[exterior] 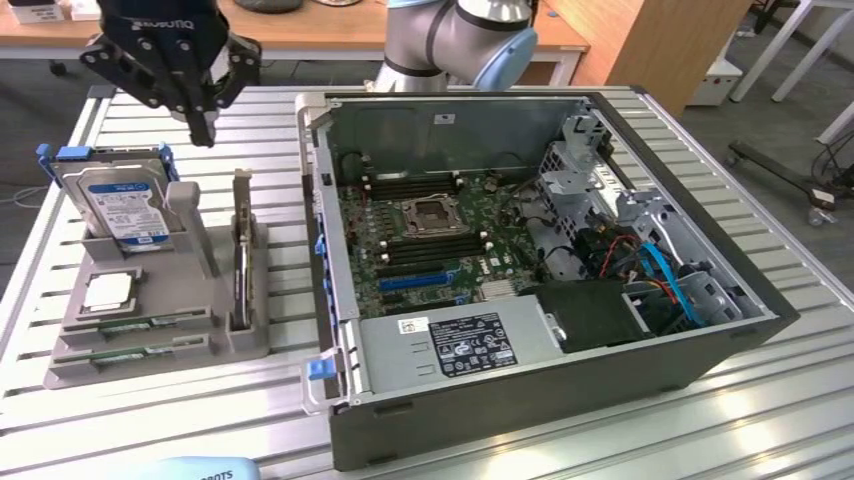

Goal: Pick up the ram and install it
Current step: 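Reach for the ram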

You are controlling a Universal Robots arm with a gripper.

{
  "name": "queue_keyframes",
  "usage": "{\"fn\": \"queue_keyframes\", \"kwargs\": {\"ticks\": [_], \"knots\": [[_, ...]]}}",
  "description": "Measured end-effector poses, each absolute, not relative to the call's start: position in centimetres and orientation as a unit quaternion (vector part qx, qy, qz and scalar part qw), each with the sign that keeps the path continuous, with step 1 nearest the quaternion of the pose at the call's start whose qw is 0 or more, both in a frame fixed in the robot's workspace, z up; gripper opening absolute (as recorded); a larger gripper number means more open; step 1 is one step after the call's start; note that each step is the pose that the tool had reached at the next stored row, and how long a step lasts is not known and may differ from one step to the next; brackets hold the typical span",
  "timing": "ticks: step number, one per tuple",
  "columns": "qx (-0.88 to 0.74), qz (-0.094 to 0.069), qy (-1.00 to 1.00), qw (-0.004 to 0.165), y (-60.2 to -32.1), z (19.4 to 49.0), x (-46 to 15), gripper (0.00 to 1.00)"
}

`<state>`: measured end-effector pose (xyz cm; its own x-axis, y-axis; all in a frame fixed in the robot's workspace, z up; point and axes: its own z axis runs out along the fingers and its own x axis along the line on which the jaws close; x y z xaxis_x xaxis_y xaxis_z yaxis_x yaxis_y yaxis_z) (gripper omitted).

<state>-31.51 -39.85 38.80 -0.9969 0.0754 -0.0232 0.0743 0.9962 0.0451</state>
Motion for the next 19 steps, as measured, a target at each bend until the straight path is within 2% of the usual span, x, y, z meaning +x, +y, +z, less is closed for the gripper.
{"fn": "queue_keyframes", "kwargs": {"ticks": [19], "knots": [[0.037,0.022,0.999,0.013,-39.9,38.6,-35.6,0.10]]}}
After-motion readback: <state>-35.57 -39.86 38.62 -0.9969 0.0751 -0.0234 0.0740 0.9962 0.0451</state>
